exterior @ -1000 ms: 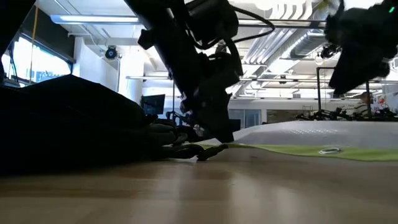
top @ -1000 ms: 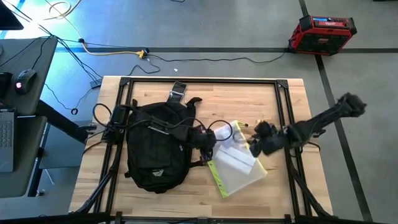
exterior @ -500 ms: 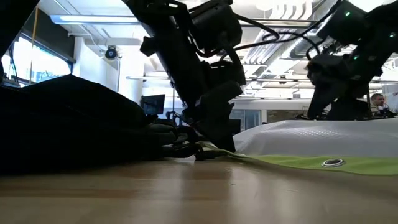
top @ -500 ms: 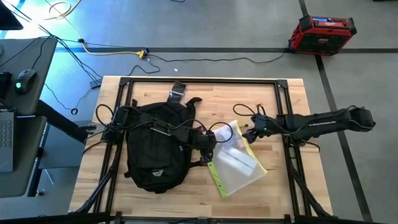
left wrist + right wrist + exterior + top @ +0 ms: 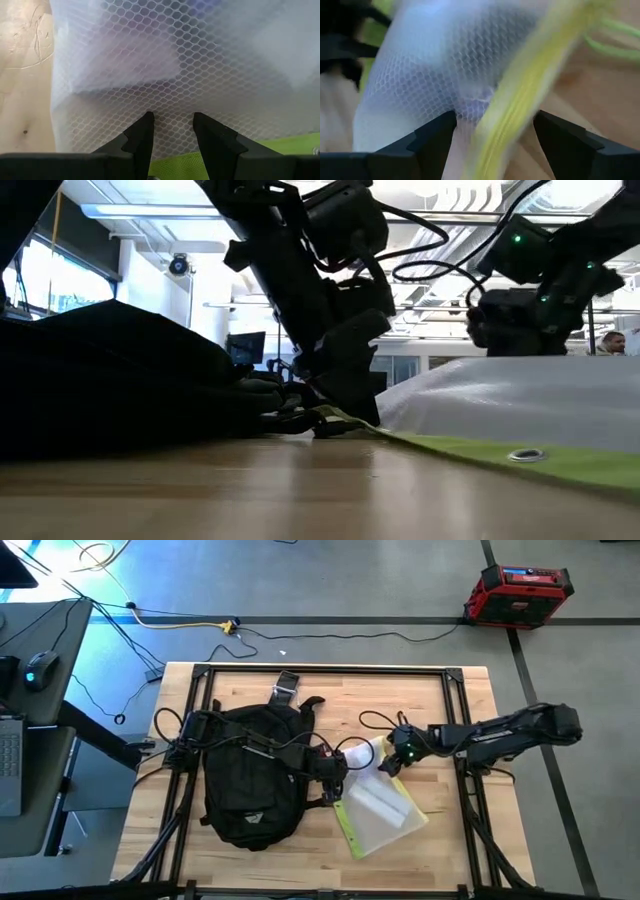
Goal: Unpack backpack
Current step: Open the green zip bag
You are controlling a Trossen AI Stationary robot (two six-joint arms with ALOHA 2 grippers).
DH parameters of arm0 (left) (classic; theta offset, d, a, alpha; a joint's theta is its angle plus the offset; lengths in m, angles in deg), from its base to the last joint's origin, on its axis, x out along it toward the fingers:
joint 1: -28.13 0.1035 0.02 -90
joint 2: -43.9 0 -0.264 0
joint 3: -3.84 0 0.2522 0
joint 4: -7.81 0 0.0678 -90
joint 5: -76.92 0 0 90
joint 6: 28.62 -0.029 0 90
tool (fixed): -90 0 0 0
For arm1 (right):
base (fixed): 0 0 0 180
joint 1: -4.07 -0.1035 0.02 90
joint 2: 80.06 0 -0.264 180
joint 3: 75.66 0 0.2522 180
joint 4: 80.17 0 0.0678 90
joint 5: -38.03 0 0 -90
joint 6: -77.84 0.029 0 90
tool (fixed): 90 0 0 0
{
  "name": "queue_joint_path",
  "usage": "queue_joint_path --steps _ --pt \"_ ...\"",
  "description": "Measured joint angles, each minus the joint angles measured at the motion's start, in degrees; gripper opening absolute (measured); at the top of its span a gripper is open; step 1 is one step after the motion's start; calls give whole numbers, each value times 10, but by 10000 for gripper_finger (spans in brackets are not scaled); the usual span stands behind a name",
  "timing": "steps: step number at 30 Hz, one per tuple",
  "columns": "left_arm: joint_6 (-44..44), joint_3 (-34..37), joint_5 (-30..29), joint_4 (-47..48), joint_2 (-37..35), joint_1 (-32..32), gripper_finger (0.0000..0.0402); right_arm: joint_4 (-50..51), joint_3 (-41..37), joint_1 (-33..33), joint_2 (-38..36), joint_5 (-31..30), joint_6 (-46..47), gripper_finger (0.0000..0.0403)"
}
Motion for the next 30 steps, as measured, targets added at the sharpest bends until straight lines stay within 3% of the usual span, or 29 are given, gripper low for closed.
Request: queue_joint_path --steps 3,5,11,16,22,25,30 --pt "1 0 -4 0 0 0 127 -45 0 -1 15 13 -19 233" --pt "1 0 -5 1 0 -1 127 -52 0 -3 17 11 -26 195" --pt "-4 0 -9 4 -7 -1 127 -46 1 -37 16 -28 -37 20" --pt "-5 5 -17 52 -62 -2 126 60 56 -102 15 -119 -59 3" --pt "-5 2 -122 70 -144 -29 126 244 183 -175 15 -243 -76 1" --pt "-21 2 -158 44 -153 -45 126 285 234 -203 15 -277 -90 1" --pt "-76 1 -158 13 -142 -53 126 326 301 -259 15 -319 -131 0"
